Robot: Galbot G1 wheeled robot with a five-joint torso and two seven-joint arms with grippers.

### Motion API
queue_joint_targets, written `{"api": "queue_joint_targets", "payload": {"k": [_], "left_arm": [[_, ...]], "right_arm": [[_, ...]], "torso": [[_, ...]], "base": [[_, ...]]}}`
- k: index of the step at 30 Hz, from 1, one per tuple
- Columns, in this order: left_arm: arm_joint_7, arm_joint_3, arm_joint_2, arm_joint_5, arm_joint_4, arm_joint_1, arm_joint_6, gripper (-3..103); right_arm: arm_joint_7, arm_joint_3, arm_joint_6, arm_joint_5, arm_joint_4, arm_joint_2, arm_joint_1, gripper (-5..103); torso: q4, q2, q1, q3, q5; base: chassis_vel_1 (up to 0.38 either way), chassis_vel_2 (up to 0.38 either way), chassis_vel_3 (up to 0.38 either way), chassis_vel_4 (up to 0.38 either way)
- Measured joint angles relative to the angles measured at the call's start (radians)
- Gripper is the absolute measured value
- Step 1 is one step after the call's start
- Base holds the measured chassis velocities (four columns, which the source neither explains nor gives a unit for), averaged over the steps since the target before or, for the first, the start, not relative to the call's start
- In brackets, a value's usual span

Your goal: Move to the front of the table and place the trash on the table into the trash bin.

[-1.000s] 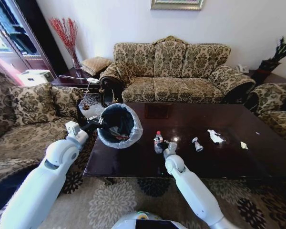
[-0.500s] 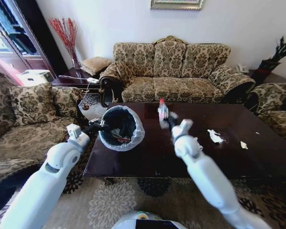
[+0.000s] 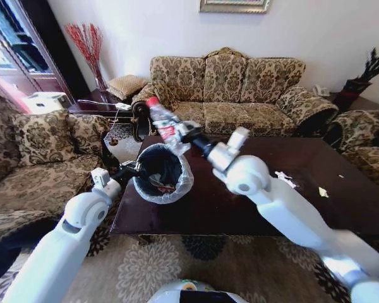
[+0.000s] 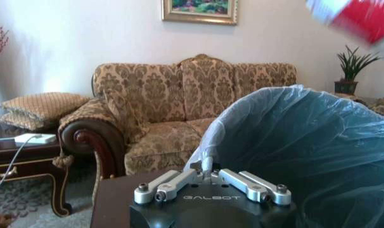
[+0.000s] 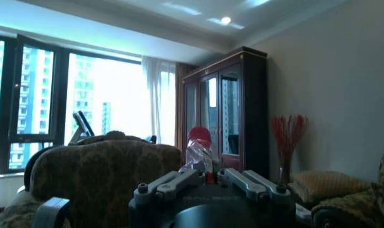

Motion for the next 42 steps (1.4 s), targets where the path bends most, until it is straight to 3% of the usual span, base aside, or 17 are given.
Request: {"api": "queue_joint_targets", "payload": {"k": [1, 3, 4, 7, 10, 13, 15, 16, 19, 25, 28, 31, 32, 36, 37, 42], "left_arm": [[0.000, 0.000, 0.000, 0.000, 0.000, 0.000, 0.000, 0], [-0.001, -0.004, -0.002, -0.002, -0.003, 0.001, -0.001, 0], [-0.001, -0.004, -0.002, -0.002, -0.003, 0.001, -0.001, 0], [-0.001, -0.002, -0.009, -0.006, -0.005, -0.002, -0.001, 0], [0.000, 0.002, -0.011, -0.007, -0.005, -0.005, -0.001, 0], [0.003, 0.005, -0.014, -0.008, -0.004, -0.007, -0.001, 0], [0.004, 0.005, -0.014, -0.009, -0.003, -0.007, -0.001, 0], [0.005, 0.006, -0.014, -0.009, -0.002, -0.008, -0.001, 0], [0.006, 0.006, -0.012, -0.010, -0.001, -0.009, -0.001, 0], [0.007, 0.006, -0.008, -0.019, 0.002, -0.009, 0.002, 0], [0.007, 0.006, -0.007, -0.023, 0.005, -0.009, 0.006, 0], [0.002, 0.001, -0.010, -0.018, 0.007, -0.007, 0.013, 0], [0.002, 0.001, -0.010, -0.018, 0.007, -0.007, 0.013, 0], [-0.006, -0.023, -0.001, 0.013, -0.004, 0.006, 0.023, 0], [-0.006, -0.023, -0.001, 0.013, -0.004, 0.006, 0.023, 0], [-0.013, -0.042, 0.006, 0.027, -0.039, 0.007, 0.053, 0]], "right_arm": [[0.000, 0.000, 0.000, 0.000, 0.000, 0.000, 0.000, 1], [-0.097, -0.027, 0.051, -0.146, -0.054, -0.004, -0.003, 1], [-0.097, -0.027, 0.051, -0.146, -0.054, -0.004, -0.003, 1], [-0.144, -0.053, 0.096, -0.268, -0.089, 0.008, -0.020, 1], [-0.146, -0.059, 0.098, -0.294, -0.093, 0.016, -0.026, -1], [-0.135, -0.066, 0.113, -0.305, -0.107, 0.028, -0.031, 15], [-0.133, -0.066, 0.114, -0.305, -0.108, 0.029, -0.032, 15], [-0.128, -0.068, 0.116, -0.305, -0.111, 0.031, -0.033, 26], [-0.128, -0.068, 0.117, -0.308, -0.116, 0.032, -0.033, 32], [-0.112, -0.061, 0.126, -0.300, -0.113, 0.032, -0.037, 58], [-0.082, -0.045, 0.121, -0.272, -0.101, 0.033, -0.036, 64], [0.007, 0.024, 0.075, -0.190, -0.062, 0.025, -0.054, 80], [0.007, 0.024, 0.075, -0.190, -0.062, 0.025, -0.054, 80], [0.106, 0.179, 0.019, -0.154, -0.038, -0.052, -0.190, 95], [0.106, 0.179, 0.019, -0.154, -0.038, -0.052, -0.190, 95], [0.101, 0.461, -0.076, -0.193, 0.008, -0.161, -0.446, 100]], "torso": [[0.0000, 0.000, 0.000, 0.000, 0.0000], [-0.0001, 0.000, 0.000, 0.000, 0.0002], [-0.0001, 0.000, 0.000, 0.000, 0.0002], [-0.0002, 0.000, 0.000, 0.000, 0.0003], [-0.0002, 0.000, 0.000, 0.000, 0.0001], [-0.0001, 0.000, 0.000, 0.000, 0.0001], [-0.0001, 0.000, 0.000, 0.000, 0.0001], [-0.0001, 0.000, 0.000, 0.000, 0.0001], [-0.0001, 0.000, 0.000, 0.000, 0.0001], [-0.0001, 0.000, 0.000, 0.000, 0.0001], [-0.0001, 0.000, 0.000, 0.000, 0.0001], [0.0000, 0.000, 0.000, 0.000, 0.0001], [0.0000, 0.000, 0.000, 0.000, 0.0001], [0.0000, 0.000, 0.000, 0.000, 0.0006], [0.0000, 0.000, 0.000, 0.000, 0.0006], [-0.0002, 0.000, 0.000, 0.000, 0.0005]], "base": [[0.000, 0.000, 0.000, 0.000], [0.000, 0.000, 0.000, 0.000], [0.000, 0.000, 0.000, 0.000], [0.000, 0.000, 0.000, 0.000], [0.000, 0.000, 0.000, 0.000], [0.000, 0.000, 0.000, 0.000], [0.000, 0.000, 0.000, 0.000], [0.000, 0.000, 0.000, 0.000], [0.000, 0.000, 0.000, 0.000], [0.000, 0.000, 0.000, 0.000], [0.000, 0.000, 0.000, 0.000], [0.000, 0.000, 0.000, 0.000], [0.000, 0.000, 0.000, 0.000], [0.000, 0.000, 0.000, 0.000], [0.000, 0.000, 0.000, 0.000], [0.000, 0.000, 0.000, 0.000]]}}
